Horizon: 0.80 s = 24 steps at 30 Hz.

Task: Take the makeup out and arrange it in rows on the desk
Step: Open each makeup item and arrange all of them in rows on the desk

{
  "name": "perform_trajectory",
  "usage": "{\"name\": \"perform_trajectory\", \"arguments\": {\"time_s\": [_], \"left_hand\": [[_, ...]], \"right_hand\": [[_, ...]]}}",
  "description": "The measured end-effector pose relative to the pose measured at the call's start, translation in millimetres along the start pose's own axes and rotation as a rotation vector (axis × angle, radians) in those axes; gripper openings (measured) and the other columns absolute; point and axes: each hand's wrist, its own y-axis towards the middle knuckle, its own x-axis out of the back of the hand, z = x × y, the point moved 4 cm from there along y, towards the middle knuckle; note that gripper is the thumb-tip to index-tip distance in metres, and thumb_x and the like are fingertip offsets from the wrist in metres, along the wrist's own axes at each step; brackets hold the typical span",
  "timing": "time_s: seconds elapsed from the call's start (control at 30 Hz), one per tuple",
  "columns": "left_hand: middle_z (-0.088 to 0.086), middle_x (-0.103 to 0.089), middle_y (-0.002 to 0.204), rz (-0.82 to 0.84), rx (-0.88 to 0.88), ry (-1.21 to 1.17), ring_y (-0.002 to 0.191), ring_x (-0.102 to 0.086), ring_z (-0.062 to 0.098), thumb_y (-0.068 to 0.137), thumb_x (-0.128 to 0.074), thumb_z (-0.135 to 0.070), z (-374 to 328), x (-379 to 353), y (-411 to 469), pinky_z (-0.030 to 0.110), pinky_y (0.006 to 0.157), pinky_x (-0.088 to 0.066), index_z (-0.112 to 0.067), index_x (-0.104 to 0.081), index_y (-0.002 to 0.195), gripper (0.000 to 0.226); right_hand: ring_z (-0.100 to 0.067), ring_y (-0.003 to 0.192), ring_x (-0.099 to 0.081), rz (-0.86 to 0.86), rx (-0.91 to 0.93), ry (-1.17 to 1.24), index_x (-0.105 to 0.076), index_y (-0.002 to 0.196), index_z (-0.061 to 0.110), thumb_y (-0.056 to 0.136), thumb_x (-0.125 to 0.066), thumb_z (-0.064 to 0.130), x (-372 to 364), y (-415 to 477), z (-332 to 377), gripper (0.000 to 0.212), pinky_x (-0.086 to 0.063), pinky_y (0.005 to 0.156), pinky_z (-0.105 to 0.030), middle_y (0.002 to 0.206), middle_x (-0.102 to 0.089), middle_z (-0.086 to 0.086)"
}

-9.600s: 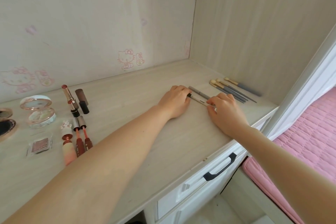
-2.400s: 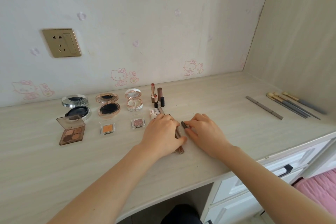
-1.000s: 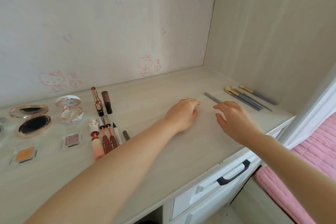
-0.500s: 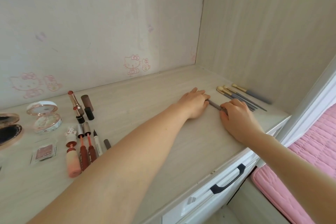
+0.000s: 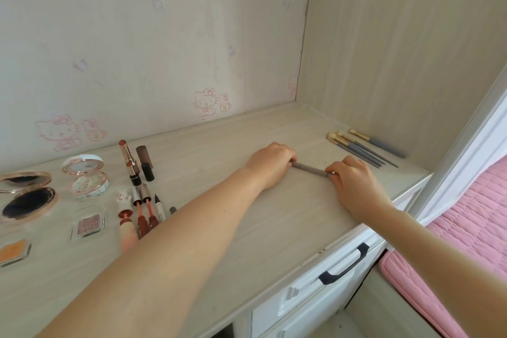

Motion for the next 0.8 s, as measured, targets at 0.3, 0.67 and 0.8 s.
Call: {"name": "perform_trajectory", "arguments": {"time_s": [0.3, 0.67, 0.8], "left_hand": [[0.006, -0.057, 0.107, -0.033, 0.058, -0.04, 0.106, -0.054, 0.026, 0.094, -0.048, -0.019, 10.2, 32.2, -65.8, 0.038, 0.089, -0.046, -0.022, -0.062, 0.104, 0.018], [-0.011, -0.062, 0.091, -0.217, 0.02, -0.104, 0.093, -0.046, 0.004, 0.093, -0.058, -0.022, 32.6, 82.7, -166.1, 0.03, 0.081, -0.046, -0.022, -0.065, 0.098, 0.009], [-0.014, -0.062, 0.089, -0.303, 0.059, -0.163, 0.092, -0.05, 0.001, 0.09, -0.061, -0.024, 43.6, 102.5, -208.0, 0.025, 0.08, -0.042, -0.026, -0.065, 0.096, 0.007]], "right_hand": [[-0.022, 0.077, -0.055, -0.072, 0.052, 0.186, -0.069, 0.102, 0.005, 0.093, -0.056, 0.009, 12.5, -23.8, 41.1, 0.016, -0.05, 0.074, -0.032, 0.096, -0.056, -0.007], [-0.021, 0.068, -0.056, -0.133, 0.181, 0.321, -0.07, 0.097, 0.006, 0.091, -0.058, 0.003, 36.1, -50.6, 113.0, 0.013, -0.043, 0.06, -0.017, 0.083, -0.063, -0.008], [-0.022, 0.067, -0.058, -0.152, 0.232, 0.36, -0.069, 0.097, 0.007, 0.09, -0.058, 0.001, 40.5, -55.3, 145.8, 0.014, -0.046, 0.059, -0.023, 0.082, -0.065, -0.007]]}}
